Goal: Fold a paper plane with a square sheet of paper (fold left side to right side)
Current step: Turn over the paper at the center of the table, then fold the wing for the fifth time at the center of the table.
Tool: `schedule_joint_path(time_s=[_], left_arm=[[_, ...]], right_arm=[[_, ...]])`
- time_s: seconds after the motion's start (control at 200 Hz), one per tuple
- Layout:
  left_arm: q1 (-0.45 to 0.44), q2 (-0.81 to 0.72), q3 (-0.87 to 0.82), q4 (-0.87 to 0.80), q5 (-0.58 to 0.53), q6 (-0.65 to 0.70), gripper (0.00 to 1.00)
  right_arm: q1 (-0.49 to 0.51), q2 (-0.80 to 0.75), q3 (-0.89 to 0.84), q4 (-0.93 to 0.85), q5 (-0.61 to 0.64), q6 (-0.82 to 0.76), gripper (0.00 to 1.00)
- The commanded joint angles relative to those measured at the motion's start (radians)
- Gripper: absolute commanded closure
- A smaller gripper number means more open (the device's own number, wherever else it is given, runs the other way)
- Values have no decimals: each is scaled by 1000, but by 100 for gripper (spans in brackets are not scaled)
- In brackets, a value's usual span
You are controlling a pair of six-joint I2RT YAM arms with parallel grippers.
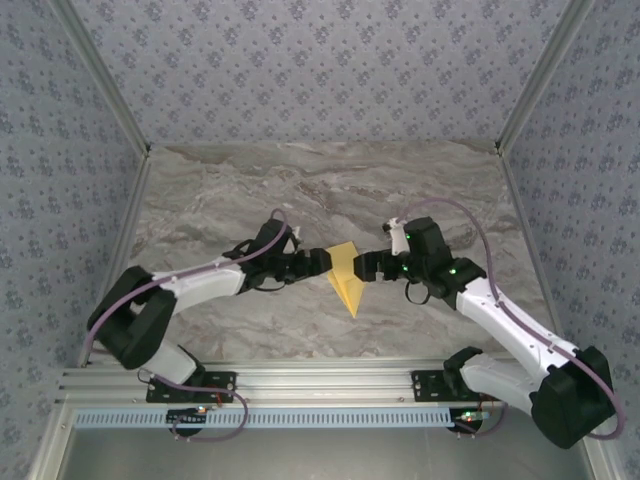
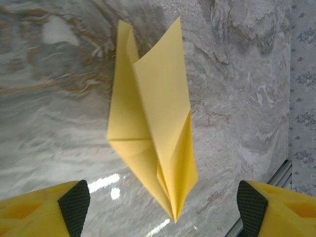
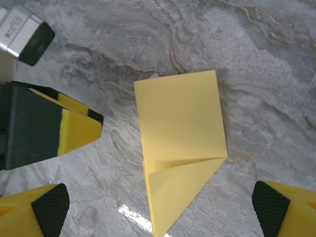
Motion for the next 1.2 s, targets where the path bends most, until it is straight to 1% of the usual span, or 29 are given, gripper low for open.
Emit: schedule_joint_path(time_s=[0.0,0.14,0.255,0.335,0.435,0.5,0.585,0.67,0.715,0.769,0.929,1.094,1.194], left_arm=[[-15,90,67,110,43,-26,22],[-20,199,118,153,69,-29,29],[-20,256,144,163,63,-22,40],[-21,278,142,200,60,-18,51],[-20,284,126,243,61,-12,71],[-19,271,108,263,67,-2,83],[-13,236,69,298,83,13,92],[-1,193,21,349,115,28,99],[8,166,-6,371,130,34,100],[18,137,-39,411,161,35,100],[49,58,-117,510,251,43,100],[52,-10,-158,543,302,72,100],[51,-34,-164,544,318,81,100]], right_arm=[[-82,-38,-70,124,-182,99,0],[-157,-55,-128,171,-241,125,0],[-174,-49,-158,217,-281,127,0],[-171,-32,-175,255,-299,122,0],[-161,13,-166,249,-322,78,0],[-158,63,-148,240,-356,48,0],[-164,132,-131,267,-424,9,0],[-180,197,-147,397,-506,37,0],[-193,235,-155,472,-557,51,1],[-203,287,-148,526,-609,53,3],[-212,440,-100,585,-739,-6,14],[-220,555,-94,752,-833,41,24],[-212,595,-76,769,-888,40,33]])
